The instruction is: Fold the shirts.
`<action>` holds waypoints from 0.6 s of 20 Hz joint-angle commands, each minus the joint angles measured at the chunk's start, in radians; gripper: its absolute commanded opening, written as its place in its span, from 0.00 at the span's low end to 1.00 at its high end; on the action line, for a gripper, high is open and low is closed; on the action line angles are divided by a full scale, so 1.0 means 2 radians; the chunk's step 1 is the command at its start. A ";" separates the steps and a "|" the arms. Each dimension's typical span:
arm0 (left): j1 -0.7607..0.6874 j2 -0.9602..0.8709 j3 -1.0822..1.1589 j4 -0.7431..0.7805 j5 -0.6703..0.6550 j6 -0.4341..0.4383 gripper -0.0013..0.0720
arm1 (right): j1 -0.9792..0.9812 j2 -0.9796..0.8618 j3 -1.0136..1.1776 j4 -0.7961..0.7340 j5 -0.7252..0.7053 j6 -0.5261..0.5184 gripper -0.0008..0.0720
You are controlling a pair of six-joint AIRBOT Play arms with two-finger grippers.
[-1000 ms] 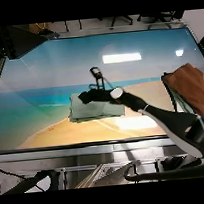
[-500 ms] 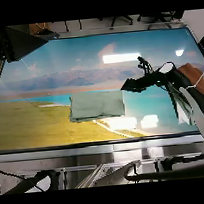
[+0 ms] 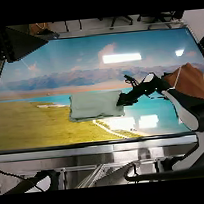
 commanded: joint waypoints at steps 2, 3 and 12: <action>0.000 0.000 0.000 0.000 0.000 0.001 0.04 | -0.001 0.004 0.032 0.086 -0.001 -0.057 0.03; 0.000 0.000 0.000 0.000 0.000 0.002 0.04 | -0.015 0.013 0.055 0.098 -0.001 -0.056 0.03; 0.000 0.000 0.000 0.000 -0.014 0.013 0.04 | -0.287 0.089 0.246 0.128 0.044 0.063 0.03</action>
